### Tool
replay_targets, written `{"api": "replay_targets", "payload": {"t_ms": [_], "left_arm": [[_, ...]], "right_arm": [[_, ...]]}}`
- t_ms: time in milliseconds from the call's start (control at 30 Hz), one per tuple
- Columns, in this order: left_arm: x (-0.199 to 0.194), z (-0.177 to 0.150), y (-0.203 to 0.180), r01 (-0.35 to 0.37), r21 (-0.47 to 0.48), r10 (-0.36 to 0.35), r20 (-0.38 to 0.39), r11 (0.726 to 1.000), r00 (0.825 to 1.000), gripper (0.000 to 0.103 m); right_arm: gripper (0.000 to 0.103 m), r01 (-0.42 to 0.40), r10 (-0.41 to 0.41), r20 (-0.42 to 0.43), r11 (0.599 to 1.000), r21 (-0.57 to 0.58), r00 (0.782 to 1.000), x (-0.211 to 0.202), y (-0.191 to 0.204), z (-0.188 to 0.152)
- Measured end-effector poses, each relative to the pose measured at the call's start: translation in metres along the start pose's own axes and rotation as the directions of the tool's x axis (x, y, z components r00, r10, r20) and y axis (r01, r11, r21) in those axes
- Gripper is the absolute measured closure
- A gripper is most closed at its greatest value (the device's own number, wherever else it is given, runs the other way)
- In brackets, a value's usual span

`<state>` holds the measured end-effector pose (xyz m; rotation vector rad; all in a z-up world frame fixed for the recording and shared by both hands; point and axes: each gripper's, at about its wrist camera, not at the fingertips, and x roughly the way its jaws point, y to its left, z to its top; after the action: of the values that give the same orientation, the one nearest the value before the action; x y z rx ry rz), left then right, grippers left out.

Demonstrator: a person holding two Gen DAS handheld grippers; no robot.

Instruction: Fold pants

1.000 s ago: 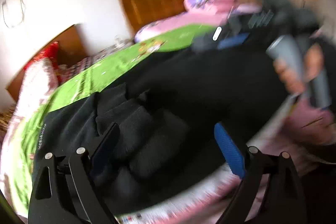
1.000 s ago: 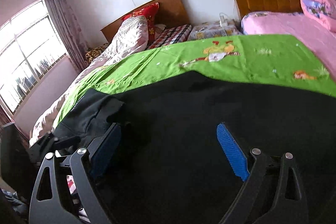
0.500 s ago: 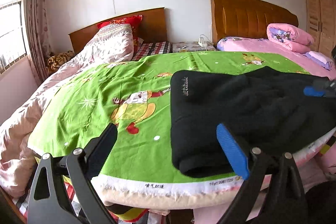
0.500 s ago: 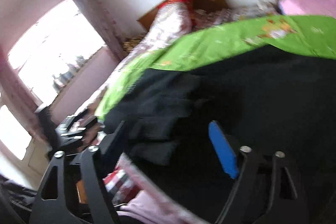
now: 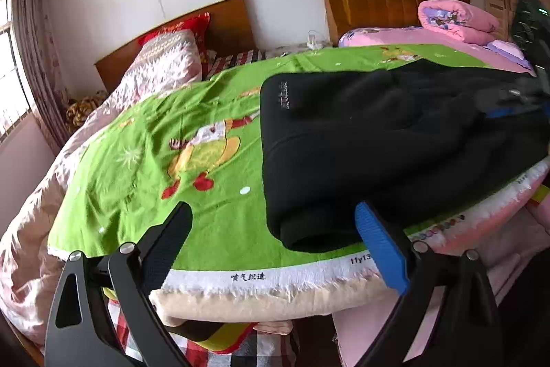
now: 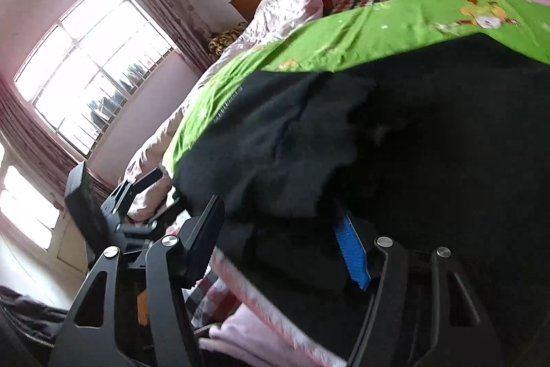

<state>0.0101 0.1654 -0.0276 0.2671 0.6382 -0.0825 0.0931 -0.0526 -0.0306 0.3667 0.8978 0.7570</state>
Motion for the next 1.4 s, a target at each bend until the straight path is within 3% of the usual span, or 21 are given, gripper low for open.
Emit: {"api": "replay_targets", "payload": {"t_ms": [100,167,267,533,600,667,733,800,933,1000,1067,1100,1133,1167,1300,1400], "left_arm": [[-0.004,0.002,-0.001,-0.009,0.02,0.009,0.007,1.0,1.0,0.007],[-0.002,0.002,-0.002,-0.009,0.028,0.009,0.004,1.0,1.0,0.007],[-0.002,0.003,-0.005,-0.008,0.042,0.008,0.006,0.999,1.0,0.007],[0.004,0.019,-0.005,-0.052,0.055,0.05,0.037,0.997,0.998,0.008],[0.002,0.022,0.001,-0.048,0.039,0.046,0.047,0.998,0.998,0.02],[0.0,0.019,0.005,0.027,0.047,-0.029,0.032,0.999,0.999,0.071],[-0.001,0.012,0.0,0.078,0.085,-0.08,0.019,0.993,0.997,0.091],[-0.003,0.006,-0.01,0.054,0.137,-0.057,0.019,0.989,0.998,0.094],[-0.001,0.004,-0.019,0.058,0.154,-0.059,0.002,0.986,0.998,0.091],[0.0,0.004,-0.019,0.066,0.151,-0.065,-0.008,0.986,0.998,0.08],[-0.004,0.004,-0.021,0.121,0.161,-0.119,-0.026,0.979,0.993,0.036],[-0.009,0.003,-0.023,0.143,0.173,-0.14,-0.024,0.975,0.99,0.029],[-0.014,0.003,-0.025,0.154,0.183,-0.154,-0.014,0.971,0.988,0.026],[-0.019,0.005,-0.025,0.166,0.177,-0.167,-0.007,0.97,0.986,0.026],[-0.024,0.02,-0.01,0.19,0.072,-0.194,0.047,0.979,0.98,0.016],[-0.007,0.034,0.001,0.141,-0.045,-0.139,0.048,0.989,0.989,0.011]], "right_arm": [[0.082,0.001,-0.001,-0.003,0.999,0.054,1.0,0.015,-0.014,0.006],[0.093,-0.026,0.025,0.032,0.998,0.052,0.999,0.011,-0.009,0.006],[0.094,-0.011,0.015,0.088,0.999,-0.049,0.996,-0.003,0.019,0.015],[0.094,-0.035,0.062,0.184,0.988,-0.148,0.981,-0.037,0.064,0.027],[0.094,-0.036,0.061,0.182,0.99,-0.138,0.981,-0.045,0.059,0.02],[0.094,-0.033,0.051,0.16,0.993,-0.111,0.986,-0.044,0.049,0.011],[0.094,-0.024,0.032,0.123,0.997,-0.07,0.992,-0.038,0.033,-0.001],[0.094,-0.022,0.024,0.086,0.999,-0.024,0.996,-0.032,0.016,-0.014],[0.093,-0.004,0.003,0.034,1.0,0.027,0.999,-0.021,-0.009,-0.03],[0.085,0.004,-0.005,0.021,0.999,0.052,1.0,-0.019,-0.017,-0.032],[0.062,-0.002,0.001,0.014,0.998,0.067,1.0,-0.023,-0.022,-0.034],[0.05,-0.016,0.015,0.018,0.997,0.069,1.0,-0.028,-0.022,-0.034],[0.025,-0.029,0.027,0.028,0.998,0.064,0.999,-0.033,-0.02,-0.034],[0.008,-0.019,0.017,0.041,0.998,0.056,0.999,-0.04,-0.018,-0.034],[0.008,0.029,-0.033,0.084,0.998,0.054,0.996,-0.063,-0.021,-0.034],[0.008,0.025,-0.03,0.049,0.993,0.112,0.998,-0.057,-0.038,-0.031]]}}
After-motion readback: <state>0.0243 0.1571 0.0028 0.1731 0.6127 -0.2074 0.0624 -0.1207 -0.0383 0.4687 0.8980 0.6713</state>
